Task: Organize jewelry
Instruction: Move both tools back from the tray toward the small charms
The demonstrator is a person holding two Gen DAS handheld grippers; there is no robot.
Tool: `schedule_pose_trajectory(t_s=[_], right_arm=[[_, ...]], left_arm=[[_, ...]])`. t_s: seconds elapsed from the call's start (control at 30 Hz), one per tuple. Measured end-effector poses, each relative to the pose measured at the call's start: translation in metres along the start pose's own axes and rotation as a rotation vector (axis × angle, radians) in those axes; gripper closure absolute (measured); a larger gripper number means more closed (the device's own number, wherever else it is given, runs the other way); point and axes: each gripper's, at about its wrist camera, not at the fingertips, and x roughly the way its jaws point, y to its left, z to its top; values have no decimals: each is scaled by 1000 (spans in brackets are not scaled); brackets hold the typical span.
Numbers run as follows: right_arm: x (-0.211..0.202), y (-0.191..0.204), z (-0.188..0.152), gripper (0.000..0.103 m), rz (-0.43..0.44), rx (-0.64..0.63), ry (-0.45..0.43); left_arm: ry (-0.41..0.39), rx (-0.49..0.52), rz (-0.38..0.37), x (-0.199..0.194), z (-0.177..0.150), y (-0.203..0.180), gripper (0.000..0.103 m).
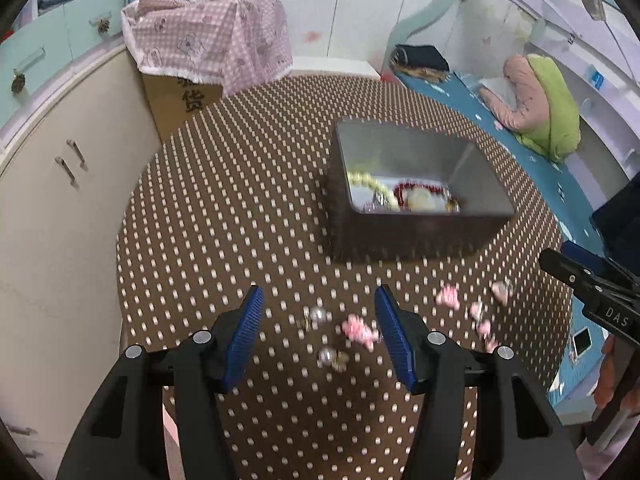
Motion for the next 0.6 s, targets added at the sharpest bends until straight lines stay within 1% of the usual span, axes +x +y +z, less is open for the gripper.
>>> schedule_pose_trajectory(t_s=[0.07, 0.2, 0.37, 0.5, 0.53, 0.57, 0.6], right_arm=[[3, 0, -7, 35, -3, -4, 16], [8, 2, -18, 35, 10, -13, 42], [20, 5, -24, 35, 21, -20, 64], [30, 10, -26, 35, 29, -37, 77], [32, 10, -25, 37, 32, -36, 75], [34, 11, -25, 47, 40, -36, 74], [37, 12, -24, 48, 47, -37, 78]], left_arm=[[15, 2, 5, 1, -7, -2, 48], [38, 22, -24, 4, -19, -12, 48], [54, 55, -76, 9, -17, -31, 48], [53, 90, -103, 11, -12, -49, 48], [53, 99, -109, 12, -10, -53, 48], [54, 105, -111, 13, -8, -57, 48], [54, 110, -111, 15, -6, -59, 49]])
